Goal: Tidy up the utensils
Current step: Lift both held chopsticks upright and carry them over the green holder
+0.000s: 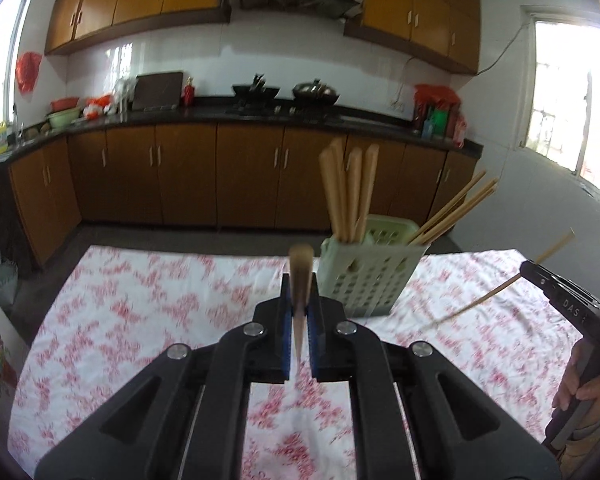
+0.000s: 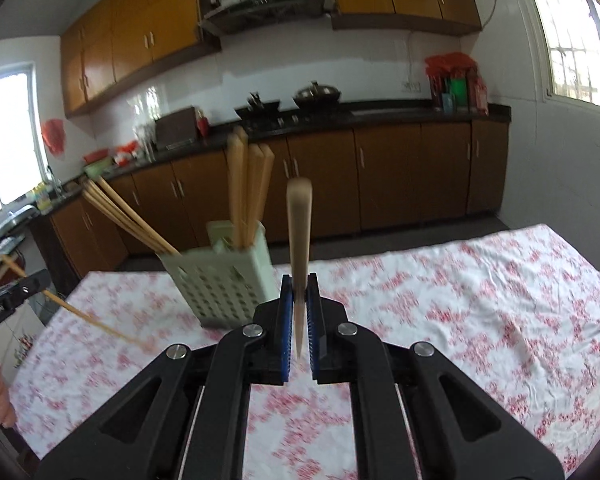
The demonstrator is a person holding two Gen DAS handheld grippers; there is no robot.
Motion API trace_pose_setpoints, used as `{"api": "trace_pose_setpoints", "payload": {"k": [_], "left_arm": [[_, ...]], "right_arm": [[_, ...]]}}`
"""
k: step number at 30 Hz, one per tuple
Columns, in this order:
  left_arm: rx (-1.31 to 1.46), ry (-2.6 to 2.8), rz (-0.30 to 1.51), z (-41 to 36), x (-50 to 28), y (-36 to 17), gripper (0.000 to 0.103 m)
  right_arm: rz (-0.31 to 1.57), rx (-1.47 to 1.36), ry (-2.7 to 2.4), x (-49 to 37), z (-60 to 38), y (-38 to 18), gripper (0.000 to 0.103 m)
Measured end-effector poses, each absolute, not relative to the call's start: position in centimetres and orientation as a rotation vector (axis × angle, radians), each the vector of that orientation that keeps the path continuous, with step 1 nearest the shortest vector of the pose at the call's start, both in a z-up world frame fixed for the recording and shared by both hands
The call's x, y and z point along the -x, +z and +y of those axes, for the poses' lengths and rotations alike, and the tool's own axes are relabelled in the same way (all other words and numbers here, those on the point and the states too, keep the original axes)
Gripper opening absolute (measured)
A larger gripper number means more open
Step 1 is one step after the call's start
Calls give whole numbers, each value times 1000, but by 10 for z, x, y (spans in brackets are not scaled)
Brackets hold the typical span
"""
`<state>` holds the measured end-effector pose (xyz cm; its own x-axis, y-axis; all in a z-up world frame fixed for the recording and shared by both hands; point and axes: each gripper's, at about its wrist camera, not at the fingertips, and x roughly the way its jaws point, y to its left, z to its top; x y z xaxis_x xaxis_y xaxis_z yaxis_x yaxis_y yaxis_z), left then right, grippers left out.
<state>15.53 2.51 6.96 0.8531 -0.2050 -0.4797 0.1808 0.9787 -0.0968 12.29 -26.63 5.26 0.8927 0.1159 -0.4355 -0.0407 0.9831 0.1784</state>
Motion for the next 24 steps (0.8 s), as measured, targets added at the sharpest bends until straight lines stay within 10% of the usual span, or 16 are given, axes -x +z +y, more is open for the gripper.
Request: {"api": "trace_pose_setpoints", "payload": {"k": [24], "left_arm": [[166,-183,93,-35,-209,195,8]], "right_arm": [[49,-221,139,-172,-237,147,8]]}}
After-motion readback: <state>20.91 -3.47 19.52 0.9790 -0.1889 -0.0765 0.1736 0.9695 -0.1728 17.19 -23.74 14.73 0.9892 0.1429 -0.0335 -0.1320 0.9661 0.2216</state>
